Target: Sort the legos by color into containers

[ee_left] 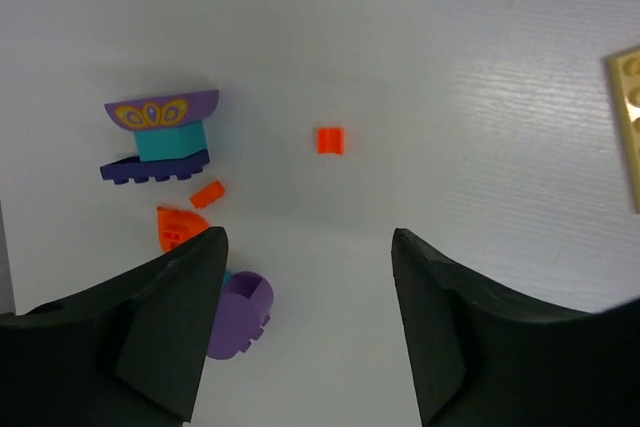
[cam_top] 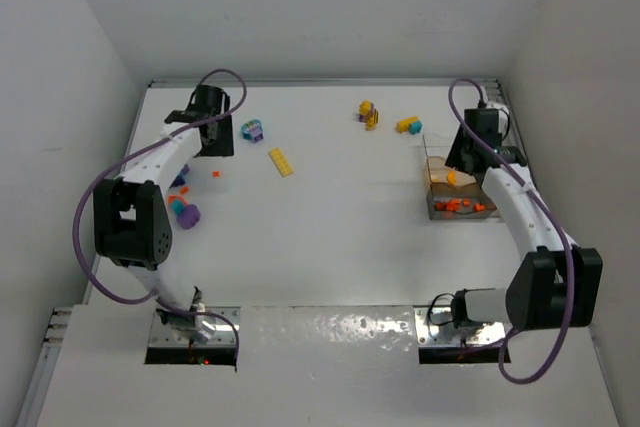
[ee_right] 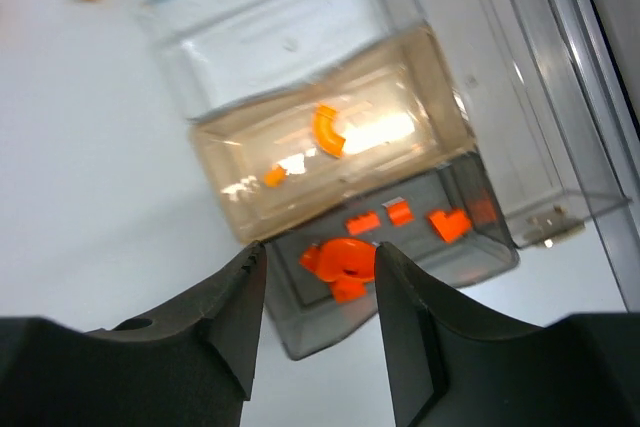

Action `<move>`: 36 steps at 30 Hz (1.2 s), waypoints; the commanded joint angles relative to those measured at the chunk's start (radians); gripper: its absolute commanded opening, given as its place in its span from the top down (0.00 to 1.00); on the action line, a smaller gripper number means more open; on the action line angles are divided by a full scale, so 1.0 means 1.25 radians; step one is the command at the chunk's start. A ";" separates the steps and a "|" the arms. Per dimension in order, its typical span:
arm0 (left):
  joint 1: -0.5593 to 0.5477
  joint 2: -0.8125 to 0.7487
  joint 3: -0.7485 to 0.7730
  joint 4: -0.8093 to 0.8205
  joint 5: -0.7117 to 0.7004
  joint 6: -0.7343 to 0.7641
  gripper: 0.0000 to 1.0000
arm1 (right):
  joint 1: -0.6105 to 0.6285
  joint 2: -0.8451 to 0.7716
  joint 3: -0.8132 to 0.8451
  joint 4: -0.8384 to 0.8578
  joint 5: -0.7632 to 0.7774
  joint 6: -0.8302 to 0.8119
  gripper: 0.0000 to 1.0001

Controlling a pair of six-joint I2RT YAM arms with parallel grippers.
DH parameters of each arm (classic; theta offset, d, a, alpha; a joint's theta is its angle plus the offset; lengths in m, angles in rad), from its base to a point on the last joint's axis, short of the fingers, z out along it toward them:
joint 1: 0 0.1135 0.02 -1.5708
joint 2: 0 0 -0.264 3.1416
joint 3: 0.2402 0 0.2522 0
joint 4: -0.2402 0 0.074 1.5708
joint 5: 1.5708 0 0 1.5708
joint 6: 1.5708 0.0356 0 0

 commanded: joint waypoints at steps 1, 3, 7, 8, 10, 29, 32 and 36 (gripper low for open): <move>0.010 0.049 -0.011 0.025 0.008 0.015 0.34 | 0.067 -0.044 0.027 0.069 0.013 -0.062 0.53; 0.010 0.116 0.017 0.000 0.006 0.003 0.35 | 0.091 -0.052 0.020 0.084 0.013 -0.065 0.53; 0.010 0.157 0.029 0.024 0.002 -0.004 0.38 | 0.108 -0.052 0.021 0.088 0.000 -0.064 0.52; 0.010 0.161 0.023 0.036 -0.008 -0.005 0.38 | 0.110 -0.054 0.020 0.087 0.000 -0.065 0.52; 0.010 0.188 0.032 0.039 -0.030 -0.013 0.41 | 0.112 -0.060 0.015 0.087 0.000 -0.066 0.52; 0.034 0.268 0.027 0.066 -0.032 -0.051 0.67 | 0.112 -0.094 0.001 0.089 0.025 -0.086 0.52; 0.045 0.276 0.028 0.073 -0.037 -0.051 0.66 | 0.112 -0.095 -0.001 0.090 0.026 -0.087 0.52; 0.062 0.301 0.044 0.069 -0.014 -0.056 0.69 | 0.112 -0.095 0.000 0.092 0.026 -0.087 0.52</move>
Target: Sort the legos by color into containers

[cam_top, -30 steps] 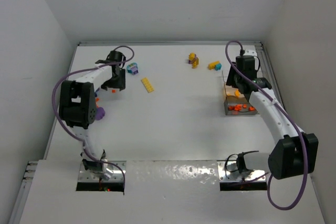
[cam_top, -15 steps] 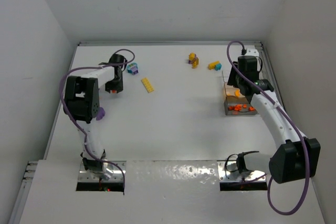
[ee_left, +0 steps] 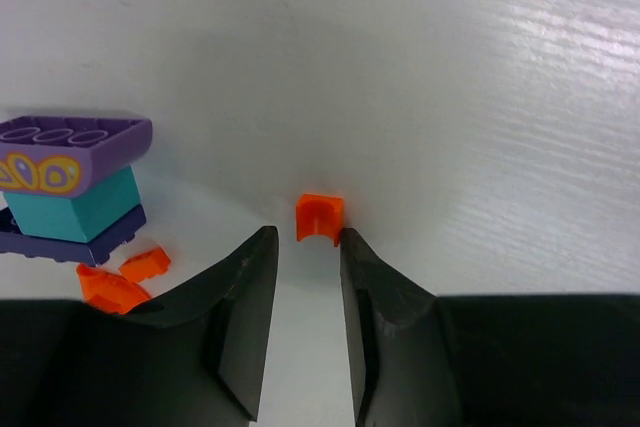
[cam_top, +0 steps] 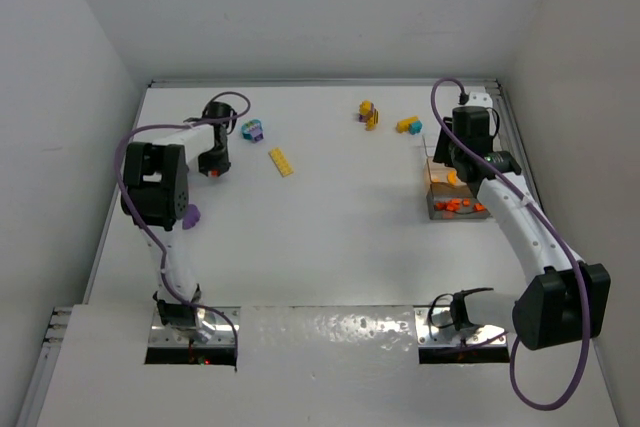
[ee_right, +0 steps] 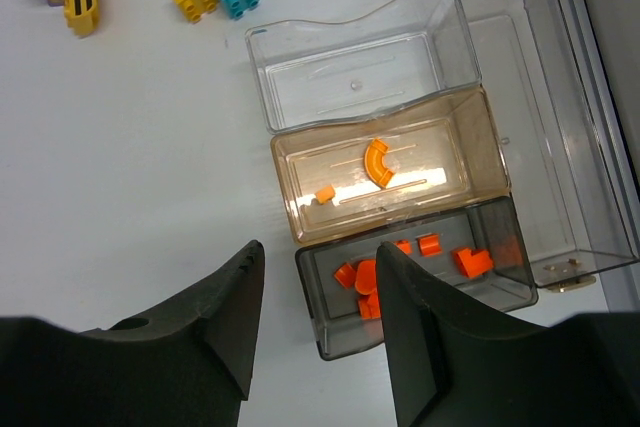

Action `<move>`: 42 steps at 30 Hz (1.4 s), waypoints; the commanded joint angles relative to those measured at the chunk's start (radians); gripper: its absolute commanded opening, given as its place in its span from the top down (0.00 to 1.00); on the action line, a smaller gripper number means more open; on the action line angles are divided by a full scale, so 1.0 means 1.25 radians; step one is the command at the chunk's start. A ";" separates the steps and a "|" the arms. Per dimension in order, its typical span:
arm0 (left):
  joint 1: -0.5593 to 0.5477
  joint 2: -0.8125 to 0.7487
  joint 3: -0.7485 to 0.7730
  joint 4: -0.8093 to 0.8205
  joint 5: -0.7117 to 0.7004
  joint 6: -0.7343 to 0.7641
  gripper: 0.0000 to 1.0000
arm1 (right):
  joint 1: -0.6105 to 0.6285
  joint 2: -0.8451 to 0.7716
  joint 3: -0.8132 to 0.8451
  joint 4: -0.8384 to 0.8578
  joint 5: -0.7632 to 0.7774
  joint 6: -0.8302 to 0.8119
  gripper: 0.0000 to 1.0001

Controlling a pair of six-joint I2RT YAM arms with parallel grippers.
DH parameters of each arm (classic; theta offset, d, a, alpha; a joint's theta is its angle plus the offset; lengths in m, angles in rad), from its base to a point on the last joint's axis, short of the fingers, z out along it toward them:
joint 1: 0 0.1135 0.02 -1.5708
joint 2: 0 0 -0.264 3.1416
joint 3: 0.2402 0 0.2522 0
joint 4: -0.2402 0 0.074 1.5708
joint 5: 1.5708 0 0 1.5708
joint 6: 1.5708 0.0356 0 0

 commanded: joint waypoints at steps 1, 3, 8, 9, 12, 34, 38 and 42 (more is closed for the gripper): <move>0.022 0.036 0.017 0.009 0.026 -0.012 0.71 | 0.003 -0.020 0.006 0.026 0.014 -0.011 0.52; 0.022 0.037 0.022 0.007 0.049 -0.011 0.75 | 0.003 -0.020 0.010 0.024 0.019 -0.015 0.52; 0.022 0.029 0.018 0.010 0.084 -0.009 0.80 | 0.003 -0.020 0.009 0.023 0.027 -0.017 0.52; 0.022 0.031 0.018 0.010 0.080 -0.009 0.80 | 0.003 -0.020 0.009 0.024 0.026 -0.018 0.52; 0.026 0.038 0.017 0.011 0.073 -0.012 0.80 | 0.003 -0.019 0.009 0.029 0.021 -0.016 0.52; -0.103 -0.088 0.174 0.059 0.223 0.157 1.00 | 0.003 -0.046 0.050 -0.067 0.140 -0.002 0.52; -0.179 -0.059 0.316 0.033 0.332 0.150 1.00 | 0.002 -0.084 0.082 -0.110 0.194 -0.003 0.52; -0.332 -0.030 0.378 0.043 0.322 0.168 1.00 | 0.001 -0.107 0.139 -0.182 0.264 -0.017 0.51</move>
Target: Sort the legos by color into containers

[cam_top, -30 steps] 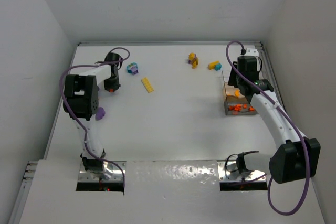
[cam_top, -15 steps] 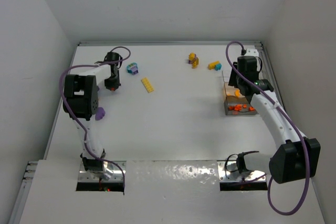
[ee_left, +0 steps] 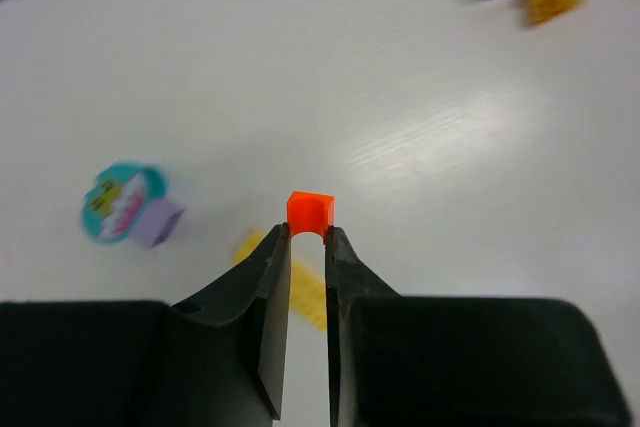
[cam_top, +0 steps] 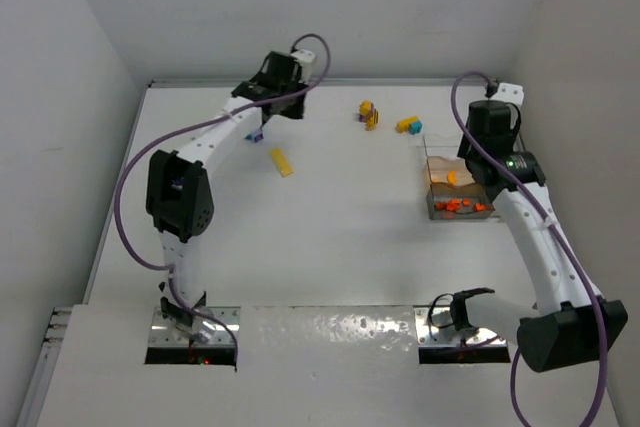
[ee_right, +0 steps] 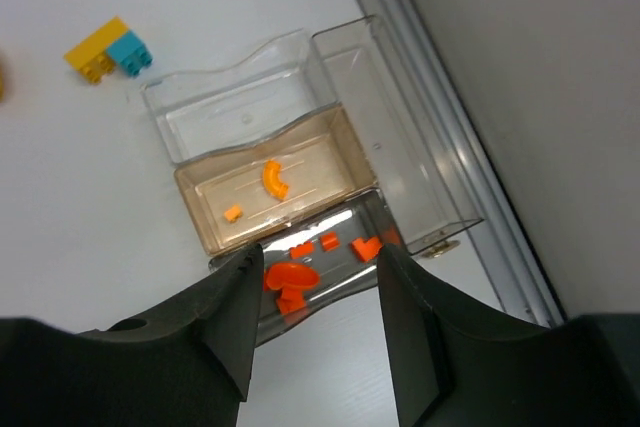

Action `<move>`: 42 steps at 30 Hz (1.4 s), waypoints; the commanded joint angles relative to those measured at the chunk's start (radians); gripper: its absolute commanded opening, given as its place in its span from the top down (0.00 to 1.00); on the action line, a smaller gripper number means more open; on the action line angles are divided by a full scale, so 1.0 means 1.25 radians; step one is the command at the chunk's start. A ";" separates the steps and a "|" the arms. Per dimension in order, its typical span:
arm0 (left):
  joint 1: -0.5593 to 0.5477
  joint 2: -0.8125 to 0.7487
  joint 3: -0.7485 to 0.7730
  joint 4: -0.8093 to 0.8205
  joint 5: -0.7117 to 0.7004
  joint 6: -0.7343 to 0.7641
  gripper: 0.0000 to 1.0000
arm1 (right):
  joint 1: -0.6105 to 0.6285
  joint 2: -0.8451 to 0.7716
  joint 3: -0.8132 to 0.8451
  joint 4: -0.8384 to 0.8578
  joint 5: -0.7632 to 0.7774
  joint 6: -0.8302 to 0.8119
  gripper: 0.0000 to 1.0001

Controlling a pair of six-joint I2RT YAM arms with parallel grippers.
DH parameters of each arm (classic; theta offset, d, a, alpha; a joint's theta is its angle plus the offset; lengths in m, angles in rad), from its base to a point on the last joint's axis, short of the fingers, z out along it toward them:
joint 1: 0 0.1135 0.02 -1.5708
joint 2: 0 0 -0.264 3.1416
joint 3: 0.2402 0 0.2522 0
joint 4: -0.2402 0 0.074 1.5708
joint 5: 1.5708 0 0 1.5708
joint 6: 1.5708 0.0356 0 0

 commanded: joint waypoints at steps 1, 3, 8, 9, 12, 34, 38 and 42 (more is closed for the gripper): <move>-0.120 -0.006 0.043 0.010 0.062 0.028 1.00 | 0.001 -0.033 0.075 -0.067 0.100 -0.005 0.51; -0.197 0.003 0.059 0.031 0.104 0.033 1.00 | 0.001 -0.036 0.125 -0.107 0.147 0.002 0.51; -0.299 0.044 0.083 0.114 0.194 -0.010 1.00 | 0.000 -0.046 0.234 -0.131 0.203 0.024 0.51; -0.331 0.055 0.096 0.118 0.199 -0.013 1.00 | 0.000 -0.051 0.256 -0.125 0.205 0.025 0.51; -0.386 0.115 0.156 0.130 0.222 -0.024 1.00 | 0.001 -0.079 0.266 -0.103 0.180 0.023 0.51; -0.536 0.440 0.454 0.208 0.121 -0.025 1.00 | 0.000 -0.228 0.113 -0.154 0.044 0.005 0.50; -0.546 0.445 0.442 0.213 0.116 -0.025 1.00 | 0.001 -0.240 0.103 -0.157 0.047 0.007 0.49; -0.546 0.450 0.421 0.208 0.121 -0.055 0.80 | 0.000 -0.243 0.101 -0.158 0.049 0.002 0.49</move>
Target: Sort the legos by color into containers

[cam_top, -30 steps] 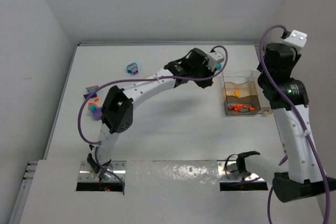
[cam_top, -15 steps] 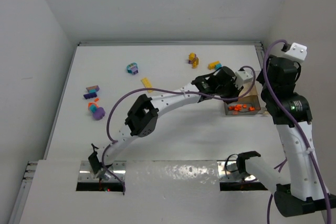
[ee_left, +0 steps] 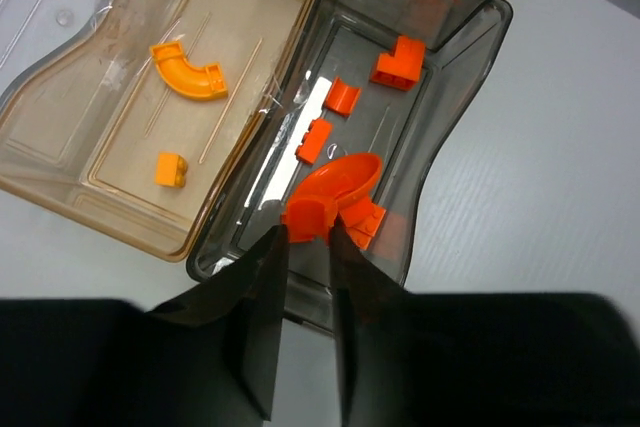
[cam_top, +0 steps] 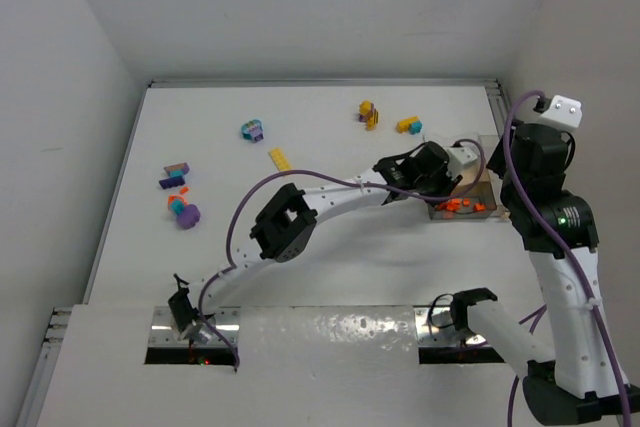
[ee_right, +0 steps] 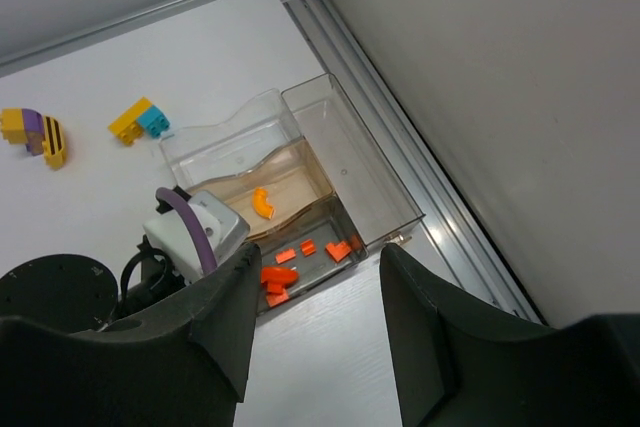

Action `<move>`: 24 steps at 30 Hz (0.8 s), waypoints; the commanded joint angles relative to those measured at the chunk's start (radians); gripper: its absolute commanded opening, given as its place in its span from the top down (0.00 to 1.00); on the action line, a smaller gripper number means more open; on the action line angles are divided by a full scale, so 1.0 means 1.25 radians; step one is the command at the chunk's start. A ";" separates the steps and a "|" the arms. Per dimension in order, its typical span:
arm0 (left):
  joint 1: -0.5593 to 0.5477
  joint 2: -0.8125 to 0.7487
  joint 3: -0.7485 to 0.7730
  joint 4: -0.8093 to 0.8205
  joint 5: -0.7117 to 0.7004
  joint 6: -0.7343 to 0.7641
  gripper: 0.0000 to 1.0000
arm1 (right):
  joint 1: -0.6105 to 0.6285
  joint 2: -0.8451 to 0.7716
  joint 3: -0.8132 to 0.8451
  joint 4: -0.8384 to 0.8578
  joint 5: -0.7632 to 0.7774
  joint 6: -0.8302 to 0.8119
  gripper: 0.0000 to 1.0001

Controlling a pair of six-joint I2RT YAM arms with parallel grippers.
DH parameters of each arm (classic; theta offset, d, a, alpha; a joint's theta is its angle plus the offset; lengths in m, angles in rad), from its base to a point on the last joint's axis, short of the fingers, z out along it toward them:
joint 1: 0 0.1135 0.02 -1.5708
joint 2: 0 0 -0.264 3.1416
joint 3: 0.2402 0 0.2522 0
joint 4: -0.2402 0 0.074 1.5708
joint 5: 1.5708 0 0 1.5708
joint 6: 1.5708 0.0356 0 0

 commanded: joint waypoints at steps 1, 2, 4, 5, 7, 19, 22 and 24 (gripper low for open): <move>-0.009 -0.013 0.010 0.033 -0.001 -0.027 0.73 | 0.000 -0.006 -0.005 0.003 -0.001 -0.009 0.49; -0.010 -0.016 0.005 0.031 0.000 -0.024 0.60 | 0.000 -0.006 -0.006 0.004 -0.001 -0.010 0.49; -0.009 -0.024 0.007 0.029 -0.001 -0.021 0.53 | 0.000 -0.006 -0.008 0.009 -0.001 -0.012 0.49; -0.010 -0.025 0.010 0.031 -0.004 -0.016 0.49 | 0.000 -0.005 -0.011 0.009 -0.001 -0.010 0.49; -0.010 -0.030 0.022 0.028 -0.002 -0.013 0.49 | 0.000 -0.001 -0.011 0.012 -0.008 -0.008 0.49; 0.000 -0.212 -0.043 -0.089 -0.056 0.108 0.49 | 0.000 0.016 0.031 0.002 -0.021 0.006 0.49; 0.041 -0.362 -0.234 -0.107 -0.098 0.112 0.51 | 0.001 0.044 0.068 0.002 -0.119 0.022 0.49; 0.078 -0.480 -0.391 -0.112 -0.107 0.096 0.54 | 0.000 0.053 0.055 0.026 -0.204 0.023 0.49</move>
